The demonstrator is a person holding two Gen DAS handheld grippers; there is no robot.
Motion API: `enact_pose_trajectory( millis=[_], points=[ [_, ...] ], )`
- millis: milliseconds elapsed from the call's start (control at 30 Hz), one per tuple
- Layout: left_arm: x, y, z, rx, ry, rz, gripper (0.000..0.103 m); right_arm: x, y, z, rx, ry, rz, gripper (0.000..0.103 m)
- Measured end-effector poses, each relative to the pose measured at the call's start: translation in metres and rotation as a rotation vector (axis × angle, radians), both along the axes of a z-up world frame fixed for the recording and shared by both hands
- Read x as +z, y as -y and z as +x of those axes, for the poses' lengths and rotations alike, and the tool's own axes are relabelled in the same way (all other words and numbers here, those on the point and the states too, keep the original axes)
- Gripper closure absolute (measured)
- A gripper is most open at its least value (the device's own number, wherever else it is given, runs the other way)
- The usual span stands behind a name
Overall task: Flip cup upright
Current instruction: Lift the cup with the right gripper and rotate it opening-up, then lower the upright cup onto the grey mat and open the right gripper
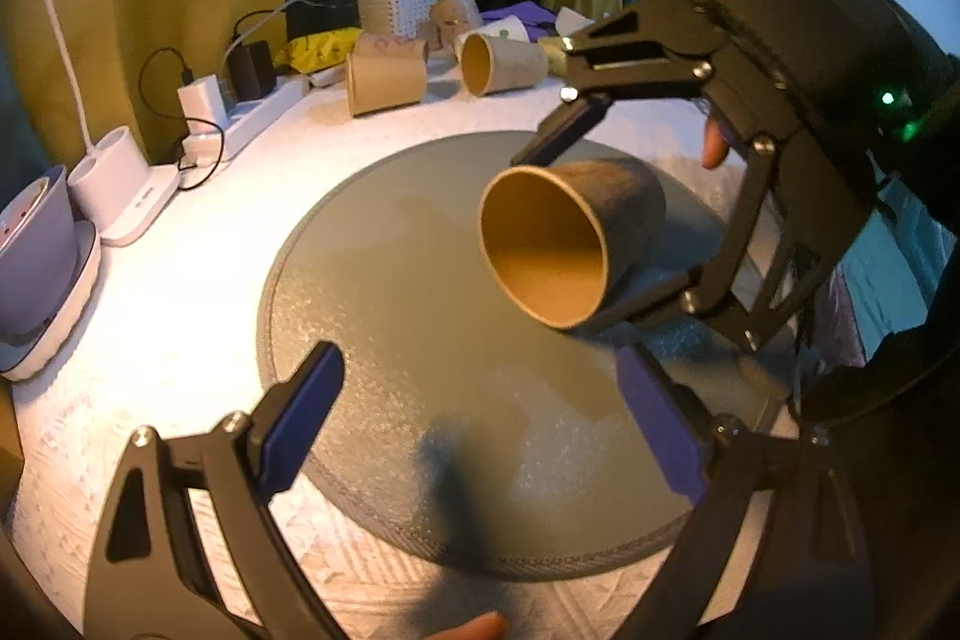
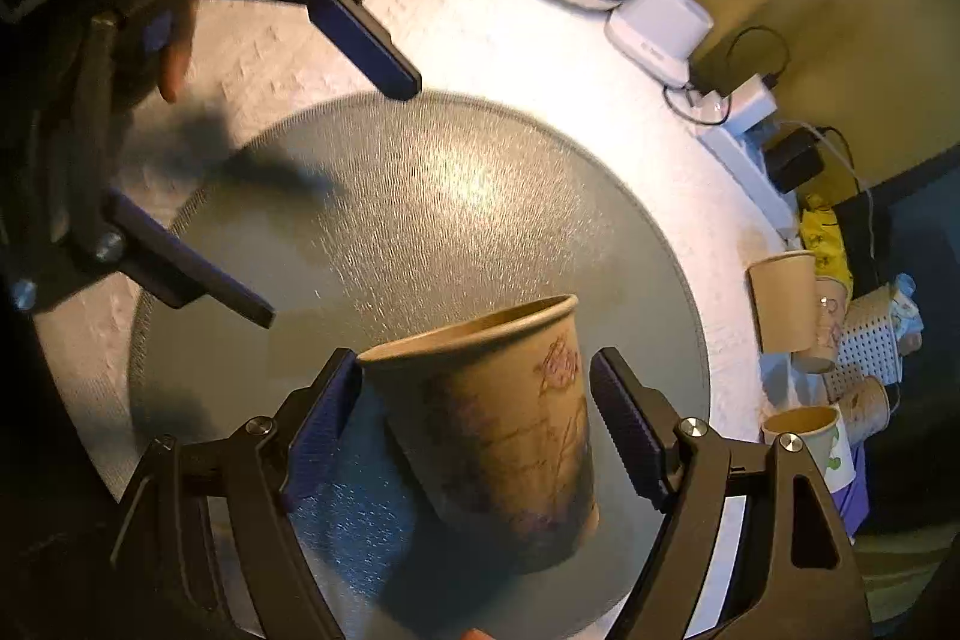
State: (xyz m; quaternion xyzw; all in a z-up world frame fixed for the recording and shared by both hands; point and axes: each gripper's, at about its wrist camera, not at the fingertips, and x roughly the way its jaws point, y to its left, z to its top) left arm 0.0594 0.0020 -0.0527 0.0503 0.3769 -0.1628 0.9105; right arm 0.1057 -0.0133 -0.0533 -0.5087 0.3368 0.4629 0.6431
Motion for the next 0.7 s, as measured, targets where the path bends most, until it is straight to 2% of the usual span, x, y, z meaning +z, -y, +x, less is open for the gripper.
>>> enact_pose_trajectory(
  millis=[100,367,567,700],
  points=[
    [0.0,0.0,0.001,0.01,-0.004,-0.006,0.01,-0.002,-0.003,0.004,-0.007,-0.006,-0.01,0.027],
    [-0.001,-0.005,0.004,0.041,-0.009,-0.021,0.01,0.008,0.001,0.013,-0.055,-0.028,0.048,0.03],
    [0.0,-0.011,0.005,0.084,0.0,-0.051,0.01,0.026,0.013,0.033,-0.198,-0.041,0.212,0.03],
    [0.0,-0.014,0.007,0.11,0.004,-0.071,0.01,0.033,0.025,0.052,-0.326,-0.081,0.388,0.03]
  ],
)
